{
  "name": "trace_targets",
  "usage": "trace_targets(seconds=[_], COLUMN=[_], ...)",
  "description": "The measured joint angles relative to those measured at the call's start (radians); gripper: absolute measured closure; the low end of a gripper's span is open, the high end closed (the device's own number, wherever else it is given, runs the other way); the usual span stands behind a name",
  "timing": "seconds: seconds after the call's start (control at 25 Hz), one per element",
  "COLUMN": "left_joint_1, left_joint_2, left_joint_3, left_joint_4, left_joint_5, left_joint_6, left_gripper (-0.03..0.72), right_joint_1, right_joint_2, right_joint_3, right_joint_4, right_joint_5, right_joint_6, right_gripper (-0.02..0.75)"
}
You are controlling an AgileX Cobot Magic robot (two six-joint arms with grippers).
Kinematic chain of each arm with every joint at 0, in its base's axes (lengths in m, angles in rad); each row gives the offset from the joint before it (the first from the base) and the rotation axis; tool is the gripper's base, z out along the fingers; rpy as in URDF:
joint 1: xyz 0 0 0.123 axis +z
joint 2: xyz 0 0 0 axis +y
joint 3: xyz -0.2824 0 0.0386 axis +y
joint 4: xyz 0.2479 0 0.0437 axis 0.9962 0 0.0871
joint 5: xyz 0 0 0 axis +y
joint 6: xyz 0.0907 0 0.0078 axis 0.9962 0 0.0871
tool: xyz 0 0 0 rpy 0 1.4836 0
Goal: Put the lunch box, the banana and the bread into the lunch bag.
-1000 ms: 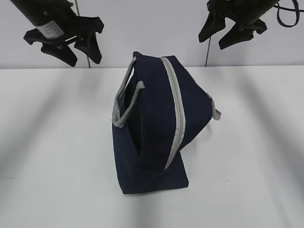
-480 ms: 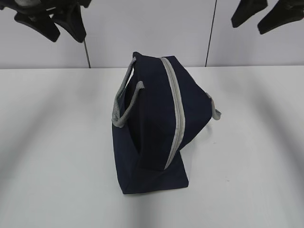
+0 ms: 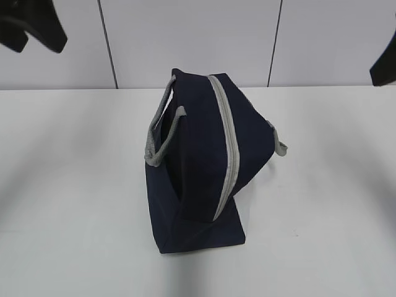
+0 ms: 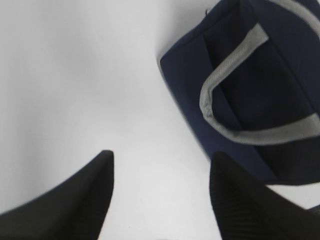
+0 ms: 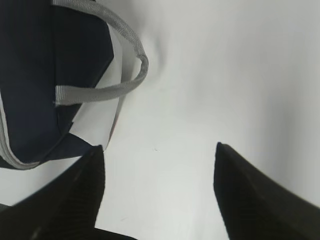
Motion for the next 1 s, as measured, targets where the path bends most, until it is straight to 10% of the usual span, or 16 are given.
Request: trace_targets(seconds=[1.0], left_joint_1=[0.000], left_joint_2=[-0.835], left_joint_3=[0.851], left_joint_4=[0.027], left_joint_5=[-0.133], left_joint_6=[-0.024], left_gripper=[0.293], right_joint_1=[0.000], right_joint_2=[-0.765], right_joint_3=[0.579], right_joint_4=[-0.012], right_joint_5=[-0.052], right_joint_6=[0.129], right_gripper=[0.235])
